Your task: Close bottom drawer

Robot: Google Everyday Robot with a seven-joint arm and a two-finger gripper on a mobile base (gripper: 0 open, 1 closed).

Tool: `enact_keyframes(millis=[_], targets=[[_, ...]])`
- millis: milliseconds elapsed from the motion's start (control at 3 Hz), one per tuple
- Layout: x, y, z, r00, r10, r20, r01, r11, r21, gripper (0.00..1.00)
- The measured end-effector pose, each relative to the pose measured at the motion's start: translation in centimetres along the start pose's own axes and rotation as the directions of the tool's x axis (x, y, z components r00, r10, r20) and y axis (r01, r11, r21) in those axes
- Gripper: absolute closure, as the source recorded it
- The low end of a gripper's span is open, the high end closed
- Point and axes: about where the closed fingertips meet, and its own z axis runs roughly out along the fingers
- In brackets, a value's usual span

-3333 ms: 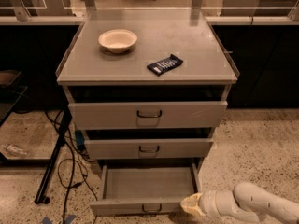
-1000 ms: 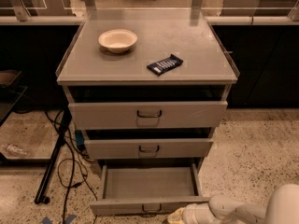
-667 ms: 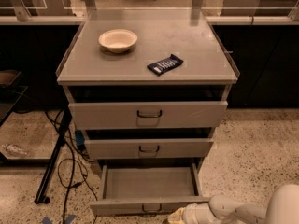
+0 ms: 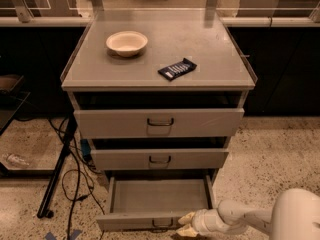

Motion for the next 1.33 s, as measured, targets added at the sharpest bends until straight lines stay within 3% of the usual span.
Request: enact_keyframes(millis=[333,1000,1333], targets=[[-0.4,-2.0,0.4,1.000,-0.017,-0.017,0.017,0.9997,0.017,0.00],[-5.5,-13.5,0.8,0.990,-0.138,-0.039,0.141,0.9857,0.092,0.46],[-6.3,-15.4,0.2,0.988,-0.149,-0.037,0.153,0.9805,0.124,0.43]])
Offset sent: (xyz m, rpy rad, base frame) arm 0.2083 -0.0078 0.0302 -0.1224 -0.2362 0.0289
